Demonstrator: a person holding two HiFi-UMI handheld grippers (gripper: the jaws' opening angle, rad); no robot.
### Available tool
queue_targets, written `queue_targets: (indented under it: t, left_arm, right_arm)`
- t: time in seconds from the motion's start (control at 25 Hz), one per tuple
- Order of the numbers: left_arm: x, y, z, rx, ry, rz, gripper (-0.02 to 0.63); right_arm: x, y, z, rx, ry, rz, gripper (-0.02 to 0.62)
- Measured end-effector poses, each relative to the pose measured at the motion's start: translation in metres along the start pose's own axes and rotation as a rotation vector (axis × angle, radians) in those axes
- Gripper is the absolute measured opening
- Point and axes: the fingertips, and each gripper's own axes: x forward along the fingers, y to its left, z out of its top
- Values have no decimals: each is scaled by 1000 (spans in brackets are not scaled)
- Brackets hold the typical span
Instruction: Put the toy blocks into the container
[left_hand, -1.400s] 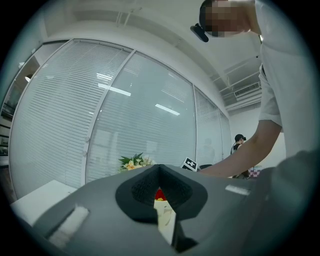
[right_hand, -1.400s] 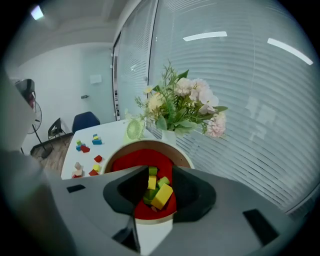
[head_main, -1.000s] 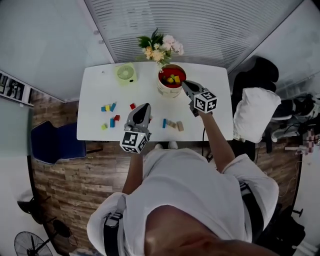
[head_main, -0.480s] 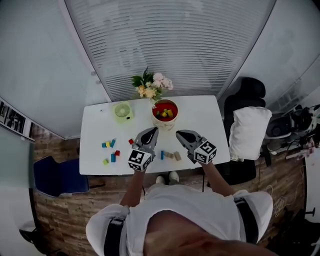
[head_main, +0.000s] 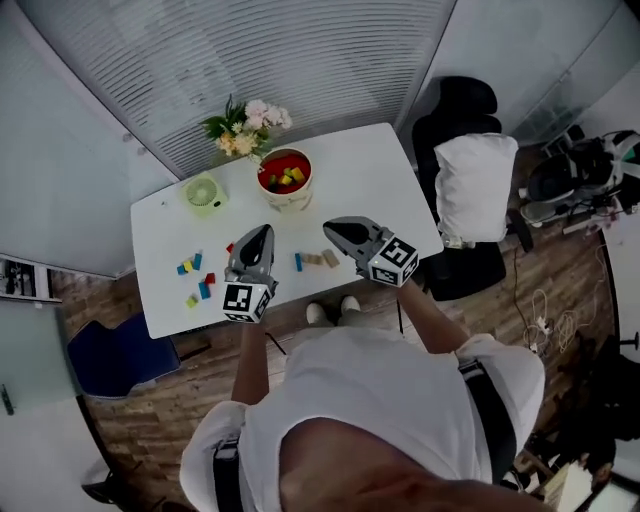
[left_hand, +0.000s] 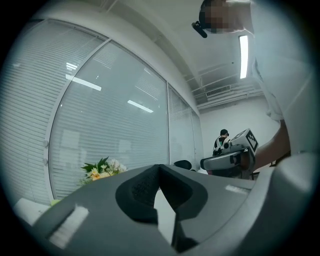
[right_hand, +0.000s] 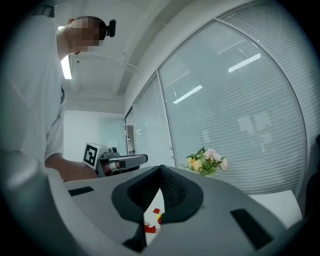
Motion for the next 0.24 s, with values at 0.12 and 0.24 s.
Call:
queue_targets:
  t: [0.12,0.24]
  left_arm:
    - [-5,-10,19,53,-25,31,-2]
    - [-9,-33,25,80,-32,53,-2]
  right_arm:
    - [-17,2,22,-44,-50,11,0]
    - [-45,5,38,-89,-89,20,0]
